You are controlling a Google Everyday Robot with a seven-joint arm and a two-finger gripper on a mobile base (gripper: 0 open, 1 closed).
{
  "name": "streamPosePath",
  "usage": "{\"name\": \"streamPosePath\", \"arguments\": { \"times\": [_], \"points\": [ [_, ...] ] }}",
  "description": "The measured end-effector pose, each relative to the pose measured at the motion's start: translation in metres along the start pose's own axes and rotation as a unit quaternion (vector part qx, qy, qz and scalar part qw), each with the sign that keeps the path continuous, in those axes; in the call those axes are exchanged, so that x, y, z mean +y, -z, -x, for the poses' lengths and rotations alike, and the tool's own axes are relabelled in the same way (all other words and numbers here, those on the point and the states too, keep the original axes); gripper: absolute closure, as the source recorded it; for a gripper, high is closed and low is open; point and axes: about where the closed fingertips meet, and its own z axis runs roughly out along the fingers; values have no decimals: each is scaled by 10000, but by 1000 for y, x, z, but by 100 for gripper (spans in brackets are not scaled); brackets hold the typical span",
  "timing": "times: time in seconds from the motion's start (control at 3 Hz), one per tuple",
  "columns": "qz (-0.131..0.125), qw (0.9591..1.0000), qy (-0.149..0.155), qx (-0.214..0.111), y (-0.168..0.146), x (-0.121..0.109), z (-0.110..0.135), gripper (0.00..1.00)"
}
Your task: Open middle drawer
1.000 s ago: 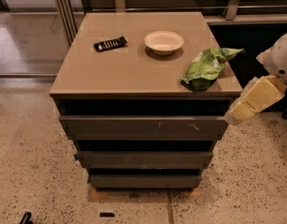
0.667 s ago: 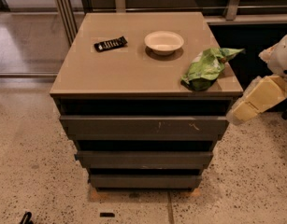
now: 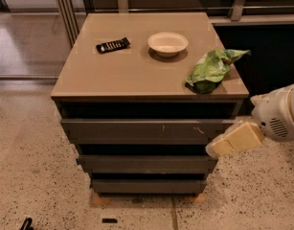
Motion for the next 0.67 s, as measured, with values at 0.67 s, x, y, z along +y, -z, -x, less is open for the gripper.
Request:
{"name": "streamPosePath", "arguments": {
  "times": [0.67],
  "points": [
    [257,9967,-637,-440,-58,11,-22,0]
  ]
}}
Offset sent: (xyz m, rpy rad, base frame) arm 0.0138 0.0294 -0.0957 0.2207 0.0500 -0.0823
